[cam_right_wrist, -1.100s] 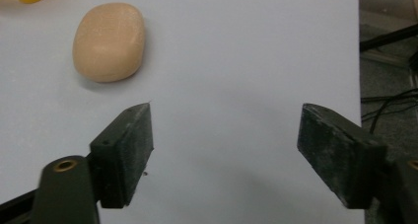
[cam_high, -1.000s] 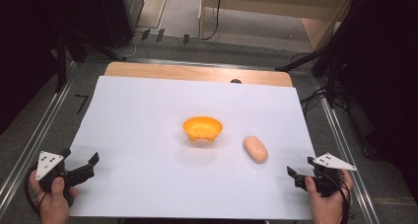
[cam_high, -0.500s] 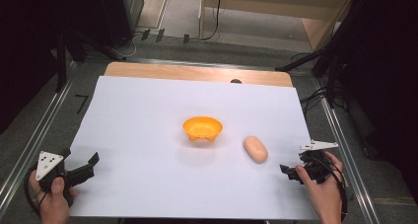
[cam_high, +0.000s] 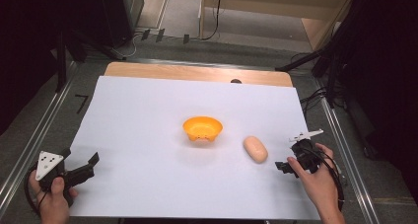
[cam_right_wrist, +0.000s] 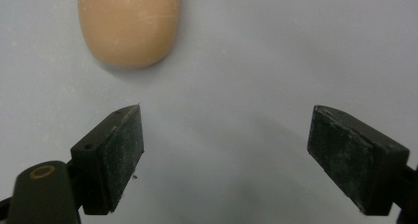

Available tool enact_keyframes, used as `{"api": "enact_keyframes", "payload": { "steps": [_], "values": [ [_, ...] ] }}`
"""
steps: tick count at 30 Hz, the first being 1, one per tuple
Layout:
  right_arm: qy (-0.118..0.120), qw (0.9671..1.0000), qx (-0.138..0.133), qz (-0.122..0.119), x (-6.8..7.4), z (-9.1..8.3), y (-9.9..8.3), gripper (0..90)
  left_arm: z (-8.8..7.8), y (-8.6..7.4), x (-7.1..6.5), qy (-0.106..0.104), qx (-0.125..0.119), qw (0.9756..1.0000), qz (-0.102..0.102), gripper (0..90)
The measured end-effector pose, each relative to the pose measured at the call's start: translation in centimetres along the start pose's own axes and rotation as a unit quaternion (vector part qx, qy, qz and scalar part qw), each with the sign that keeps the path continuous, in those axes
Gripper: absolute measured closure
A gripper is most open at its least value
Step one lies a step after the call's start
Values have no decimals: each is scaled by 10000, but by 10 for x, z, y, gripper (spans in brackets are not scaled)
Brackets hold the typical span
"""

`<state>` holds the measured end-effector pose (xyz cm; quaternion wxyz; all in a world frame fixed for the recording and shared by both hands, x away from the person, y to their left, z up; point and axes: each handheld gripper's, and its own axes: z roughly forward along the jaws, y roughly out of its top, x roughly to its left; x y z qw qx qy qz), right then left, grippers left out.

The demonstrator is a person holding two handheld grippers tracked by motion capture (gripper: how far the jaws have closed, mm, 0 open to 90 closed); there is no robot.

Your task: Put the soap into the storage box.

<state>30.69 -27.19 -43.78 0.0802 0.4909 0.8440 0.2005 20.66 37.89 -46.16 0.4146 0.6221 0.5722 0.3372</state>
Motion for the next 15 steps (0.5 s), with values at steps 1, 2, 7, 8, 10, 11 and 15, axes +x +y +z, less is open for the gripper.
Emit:
{"api": "enact_keyframes", "payload": {
  "steps": [1,2,7,8,10,11,15],
  "values": [
    [-2,10000,50,-8,1,1,3,145,0,0,0,-8,5,10000,1,66],
    [-4,10000,88,-29,2,1,6,144,0,0,0,-9,5,10000,4,66],
    [-14,9995,308,-105,8,4,20,137,0,0,0,-13,-2,10000,-3,66],
    [-11,9993,347,-105,9,5,23,136,0,0,0,-13,-3,10000,-4,66],
    [5,9990,421,-143,12,7,29,136,0,0,0,-18,-3,10000,-3,66],
    [-3,9988,460,-148,13,8,31,136,0,0,0,-20,-2,10000,-7,66],
    [60,9985,532,-148,18,11,41,136,0,0,0,-25,0,10000,-8,66]
  ]
}}
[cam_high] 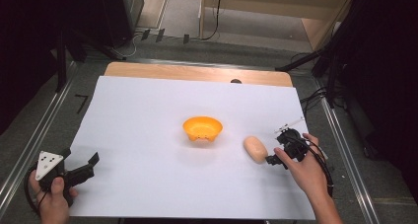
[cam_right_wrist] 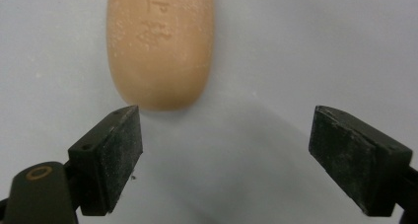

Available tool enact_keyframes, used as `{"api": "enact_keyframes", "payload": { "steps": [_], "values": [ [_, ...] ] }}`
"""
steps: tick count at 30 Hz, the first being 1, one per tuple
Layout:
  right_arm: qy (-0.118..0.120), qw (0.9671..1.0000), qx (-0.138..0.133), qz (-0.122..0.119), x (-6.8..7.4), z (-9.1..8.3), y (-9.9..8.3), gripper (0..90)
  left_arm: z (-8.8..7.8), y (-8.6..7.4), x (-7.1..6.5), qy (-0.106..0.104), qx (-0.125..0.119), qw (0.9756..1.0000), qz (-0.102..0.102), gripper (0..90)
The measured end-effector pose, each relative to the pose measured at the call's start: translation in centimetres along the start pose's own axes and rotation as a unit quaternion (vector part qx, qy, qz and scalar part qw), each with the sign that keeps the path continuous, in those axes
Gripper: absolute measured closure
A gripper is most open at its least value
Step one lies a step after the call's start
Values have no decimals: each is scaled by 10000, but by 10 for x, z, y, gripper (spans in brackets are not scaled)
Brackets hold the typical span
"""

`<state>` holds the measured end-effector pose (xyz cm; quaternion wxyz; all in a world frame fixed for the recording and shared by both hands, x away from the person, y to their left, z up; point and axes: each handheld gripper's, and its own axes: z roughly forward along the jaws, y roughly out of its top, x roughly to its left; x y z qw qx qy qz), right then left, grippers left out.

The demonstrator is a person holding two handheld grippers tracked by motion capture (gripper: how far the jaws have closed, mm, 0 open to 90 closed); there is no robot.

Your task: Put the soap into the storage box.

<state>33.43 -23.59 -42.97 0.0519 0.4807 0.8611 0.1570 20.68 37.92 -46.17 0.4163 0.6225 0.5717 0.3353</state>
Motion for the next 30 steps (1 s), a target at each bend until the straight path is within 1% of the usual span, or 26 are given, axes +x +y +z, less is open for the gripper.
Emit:
{"api": "enact_keyframes", "payload": {
  "steps": [6,7,8,9,13,16,17,19,22,24,27,28,30],
  "values": [
    [70,9998,126,-102,8,5,16,136,0,0,0,-2,1,10000,-1,66],
    [67,9998,161,-83,10,6,19,136,0,0,0,-5,2,10000,-1,66],
    [83,9997,172,-134,10,8,21,136,0,0,0,-4,3,10000,-3,66],
    [104,9997,205,-120,12,9,24,136,0,0,0,-4,2,10000,-4,66],
    [152,9993,278,-182,19,17,34,136,0,0,0,-5,3,10000,-7,66],
    [166,9991,359,-177,24,24,42,137,0,0,0,-6,4,10000,-7,66],
    [159,9989,388,-219,25,27,44,137,0,0,0,-6,3,10000,-9,66],
    [125,9987,444,-215,28,32,48,142,0,0,0,12,-2,10000,-16,66],
    [55,9983,559,-143,29,39,52,173,0,0,0,3,-16,10000,-21,66],
    [-21,9977,660,-157,30,44,53,189,0,0,0,-1,-20,10000,-21,66],
    [-120,9975,675,-174,31,45,55,208,0,0,0,1,-8,10000,-12,66],
    [-120,9973,690,-202,31,46,56,209,0,0,0,-1,-3,10000,-10,66],
    [-142,9971,721,-174,32,46,56,213,0,0,0,-9,1,10000,2,66]
  ]
}}
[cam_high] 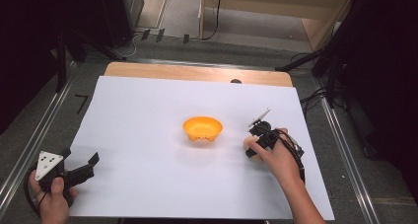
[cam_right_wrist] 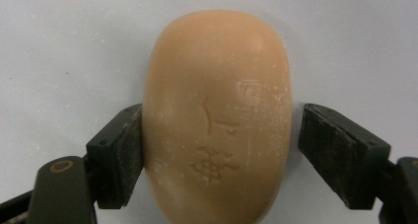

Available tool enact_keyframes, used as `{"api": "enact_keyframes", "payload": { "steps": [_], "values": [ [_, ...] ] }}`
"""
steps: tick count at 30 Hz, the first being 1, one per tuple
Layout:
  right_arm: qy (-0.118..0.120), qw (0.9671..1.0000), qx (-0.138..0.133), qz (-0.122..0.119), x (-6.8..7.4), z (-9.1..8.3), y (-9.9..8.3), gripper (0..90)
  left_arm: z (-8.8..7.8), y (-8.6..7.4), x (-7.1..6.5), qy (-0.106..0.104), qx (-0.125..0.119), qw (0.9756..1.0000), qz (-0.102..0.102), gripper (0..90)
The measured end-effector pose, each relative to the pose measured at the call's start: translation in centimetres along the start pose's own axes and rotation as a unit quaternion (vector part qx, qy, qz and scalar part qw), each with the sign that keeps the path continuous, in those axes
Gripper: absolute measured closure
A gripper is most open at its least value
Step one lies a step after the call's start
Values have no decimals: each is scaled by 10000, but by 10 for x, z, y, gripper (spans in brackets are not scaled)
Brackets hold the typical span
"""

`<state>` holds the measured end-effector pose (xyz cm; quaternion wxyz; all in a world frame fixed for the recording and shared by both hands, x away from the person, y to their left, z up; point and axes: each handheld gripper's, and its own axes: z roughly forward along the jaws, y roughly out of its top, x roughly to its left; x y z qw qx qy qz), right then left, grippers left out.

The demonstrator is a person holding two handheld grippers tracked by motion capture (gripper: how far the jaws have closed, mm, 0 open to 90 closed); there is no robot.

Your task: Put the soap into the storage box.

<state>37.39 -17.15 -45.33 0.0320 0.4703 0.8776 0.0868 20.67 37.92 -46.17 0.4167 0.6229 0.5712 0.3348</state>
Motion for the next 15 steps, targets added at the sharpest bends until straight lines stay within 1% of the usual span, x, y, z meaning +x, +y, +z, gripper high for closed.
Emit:
{"api": "enact_keyframes", "payload": {
  "steps": [2,4,9,10,12,15],
  "values": [
    [-19,10000,40,-33,1,0,1,245,0,0,0,1,-1,10000,3,66],
    [32,9998,74,-162,1,-3,3,329,0,0,0,13,-5,10000,0,66],
    [100,9991,186,-363,0,-3,6,332,0,0,0,4,2,10000,-5,66],
    [120,9987,208,-439,-1,-4,7,332,0,0,0,2,1,10000,-7,66],
    [172,9984,261,-468,-2,-6,8,332,0,0,0,1,9,10000,-8,66],
    [70,9978,163,-637,-4,-14,10,333,0,0,0,5,2,10000,-10,66]
  ]
}}
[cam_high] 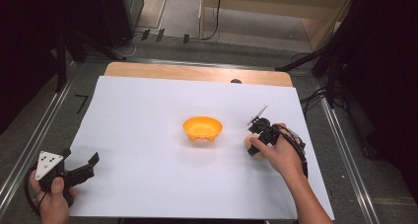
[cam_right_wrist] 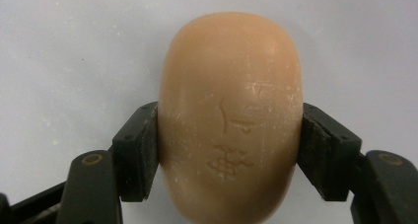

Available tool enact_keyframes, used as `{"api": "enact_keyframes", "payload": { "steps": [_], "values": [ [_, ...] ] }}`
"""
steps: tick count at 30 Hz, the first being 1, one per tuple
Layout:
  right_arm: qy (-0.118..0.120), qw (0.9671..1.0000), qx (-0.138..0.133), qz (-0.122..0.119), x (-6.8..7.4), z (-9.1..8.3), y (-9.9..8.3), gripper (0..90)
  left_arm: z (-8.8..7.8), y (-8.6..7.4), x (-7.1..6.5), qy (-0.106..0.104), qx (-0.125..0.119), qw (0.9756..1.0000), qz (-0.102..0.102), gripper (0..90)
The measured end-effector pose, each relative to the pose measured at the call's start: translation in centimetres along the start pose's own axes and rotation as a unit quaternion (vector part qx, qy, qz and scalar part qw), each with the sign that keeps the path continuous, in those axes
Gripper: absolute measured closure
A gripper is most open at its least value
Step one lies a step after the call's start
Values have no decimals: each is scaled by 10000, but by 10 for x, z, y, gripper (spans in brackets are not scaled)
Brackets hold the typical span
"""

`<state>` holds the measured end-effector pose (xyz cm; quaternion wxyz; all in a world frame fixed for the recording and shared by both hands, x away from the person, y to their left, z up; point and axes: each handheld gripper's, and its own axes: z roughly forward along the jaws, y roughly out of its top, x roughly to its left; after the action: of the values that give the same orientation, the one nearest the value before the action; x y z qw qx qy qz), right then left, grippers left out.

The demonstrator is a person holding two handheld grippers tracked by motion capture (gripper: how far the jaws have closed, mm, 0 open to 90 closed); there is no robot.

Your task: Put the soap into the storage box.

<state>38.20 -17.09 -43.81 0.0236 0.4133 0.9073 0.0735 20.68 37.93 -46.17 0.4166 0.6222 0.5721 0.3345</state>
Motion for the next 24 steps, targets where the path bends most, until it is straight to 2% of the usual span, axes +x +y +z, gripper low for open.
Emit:
{"api": "enact_keyframes", "payload": {
  "steps": [2,4,6,11,16,20,22,23,24],
  "values": [
    [-9,9998,-120,-143,0,-6,1,332,0,0,0,-1,-2,10000,7,66],
    [131,9993,-219,-277,0,-12,3,333,0,0,0,-1,-1,10000,7,66],
    [177,9981,-296,-513,1,-18,7,333,0,0,0,-2,3,10000,6,66],
    [8,9948,-379,-945,7,-29,16,332,0,0,0,1,-2,10000,2,66],
    [18,9878,-530,-1466,13,-36,26,332,0,0,0,-3,4,10000,-9,66],
    [21,9836,-588,-1704,16,-42,35,332,0,0,0,-5,-5,10000,-12,66],
    [28,9806,-682,-1839,18,-46,39,332,0,0,0,-6,-7,10000,-11,66],
    [76,9777,-747,-1962,19,-48,42,332,0,0,0,-8,-8,10000,-14,66],
    [87,9767,-756,-2008,21,-50,44,332,0,0,0,-8,-5,10000,-14,66]
  ]
}}
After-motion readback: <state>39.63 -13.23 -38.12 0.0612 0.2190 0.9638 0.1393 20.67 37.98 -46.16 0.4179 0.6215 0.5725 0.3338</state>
